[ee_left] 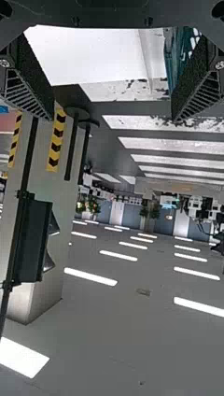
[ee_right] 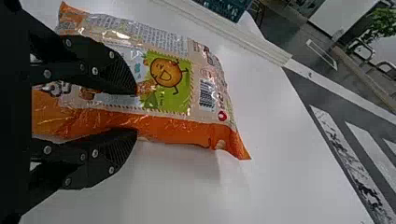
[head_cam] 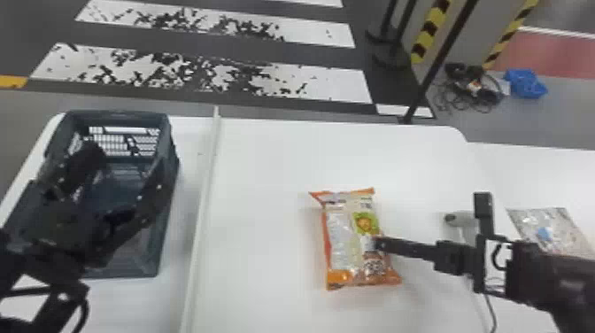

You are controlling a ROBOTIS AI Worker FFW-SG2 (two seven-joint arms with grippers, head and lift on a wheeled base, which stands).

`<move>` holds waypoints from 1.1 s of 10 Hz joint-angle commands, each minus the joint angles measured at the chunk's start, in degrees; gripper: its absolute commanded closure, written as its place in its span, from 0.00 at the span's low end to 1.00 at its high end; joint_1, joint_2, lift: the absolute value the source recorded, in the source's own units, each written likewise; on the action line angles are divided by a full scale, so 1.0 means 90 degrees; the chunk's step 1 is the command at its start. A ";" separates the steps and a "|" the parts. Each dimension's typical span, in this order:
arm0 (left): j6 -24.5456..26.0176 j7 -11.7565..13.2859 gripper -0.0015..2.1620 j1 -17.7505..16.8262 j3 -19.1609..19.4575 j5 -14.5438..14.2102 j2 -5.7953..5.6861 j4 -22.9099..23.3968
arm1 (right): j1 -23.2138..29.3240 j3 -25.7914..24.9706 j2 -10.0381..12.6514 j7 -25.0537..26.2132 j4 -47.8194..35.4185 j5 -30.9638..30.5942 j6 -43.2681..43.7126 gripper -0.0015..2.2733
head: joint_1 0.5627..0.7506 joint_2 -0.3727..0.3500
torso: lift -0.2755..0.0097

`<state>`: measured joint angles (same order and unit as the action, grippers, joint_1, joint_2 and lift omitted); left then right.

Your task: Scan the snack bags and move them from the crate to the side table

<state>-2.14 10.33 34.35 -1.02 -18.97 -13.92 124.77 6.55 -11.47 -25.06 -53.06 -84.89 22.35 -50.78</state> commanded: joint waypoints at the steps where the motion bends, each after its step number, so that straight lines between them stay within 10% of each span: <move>1: -0.0001 0.0005 0.03 0.0001 -0.0014 -0.0001 0.0023 -0.0054 | 0.0102 -0.0093 0.0011 0.0143 -0.0021 -0.0003 0.0158 0.98 | 0.70 0.30 | 0.66; 11: -0.0079 0.0005 0.03 0.0070 -0.0092 0.0038 0.0033 -0.0006 | 0.0678 -0.2026 -0.0009 0.0378 -0.1125 0.1814 -0.1190 0.98 | 0.70 0.16 | 0.66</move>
<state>-2.68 10.37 34.85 -1.91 -18.63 -13.62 124.66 12.67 -29.36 -25.13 -49.63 -95.08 37.89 -61.38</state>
